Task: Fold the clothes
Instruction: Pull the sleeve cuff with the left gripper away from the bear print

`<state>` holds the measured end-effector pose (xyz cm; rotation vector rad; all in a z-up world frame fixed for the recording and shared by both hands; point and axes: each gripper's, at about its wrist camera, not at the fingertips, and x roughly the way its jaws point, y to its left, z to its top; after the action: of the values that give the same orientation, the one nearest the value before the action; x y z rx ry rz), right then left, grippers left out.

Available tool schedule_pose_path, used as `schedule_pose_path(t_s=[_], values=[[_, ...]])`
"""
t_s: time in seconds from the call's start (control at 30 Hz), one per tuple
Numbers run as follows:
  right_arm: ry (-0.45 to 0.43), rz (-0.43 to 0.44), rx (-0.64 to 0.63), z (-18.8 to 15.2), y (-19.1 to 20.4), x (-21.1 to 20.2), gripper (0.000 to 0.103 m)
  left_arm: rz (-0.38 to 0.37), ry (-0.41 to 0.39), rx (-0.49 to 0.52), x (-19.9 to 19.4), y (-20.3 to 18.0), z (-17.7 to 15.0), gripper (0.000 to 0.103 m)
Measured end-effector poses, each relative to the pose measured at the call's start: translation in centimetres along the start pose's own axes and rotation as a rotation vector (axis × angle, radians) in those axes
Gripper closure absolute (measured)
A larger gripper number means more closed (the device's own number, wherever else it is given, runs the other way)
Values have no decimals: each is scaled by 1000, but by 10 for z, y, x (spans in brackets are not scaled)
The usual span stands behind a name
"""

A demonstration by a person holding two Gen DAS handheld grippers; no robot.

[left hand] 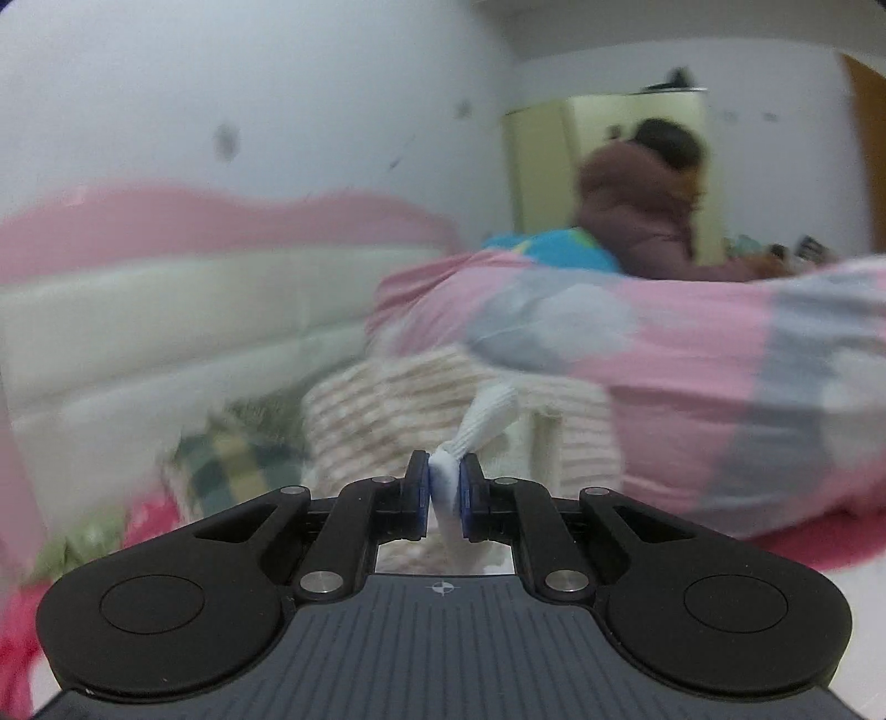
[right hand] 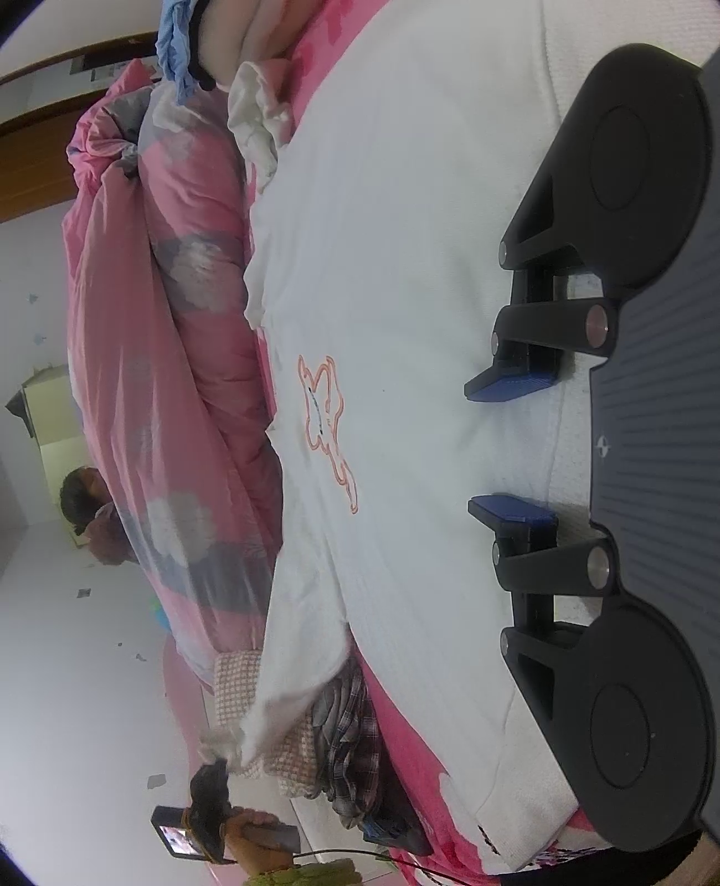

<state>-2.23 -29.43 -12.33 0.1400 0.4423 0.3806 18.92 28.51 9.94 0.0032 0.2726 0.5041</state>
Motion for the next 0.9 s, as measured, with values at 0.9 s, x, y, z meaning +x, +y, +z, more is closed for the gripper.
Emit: schedule_pose_path(t_s=[0.9], values=[[32,-19,2,4,3,1,63,-225,-27,-209,0,70,-6,67]])
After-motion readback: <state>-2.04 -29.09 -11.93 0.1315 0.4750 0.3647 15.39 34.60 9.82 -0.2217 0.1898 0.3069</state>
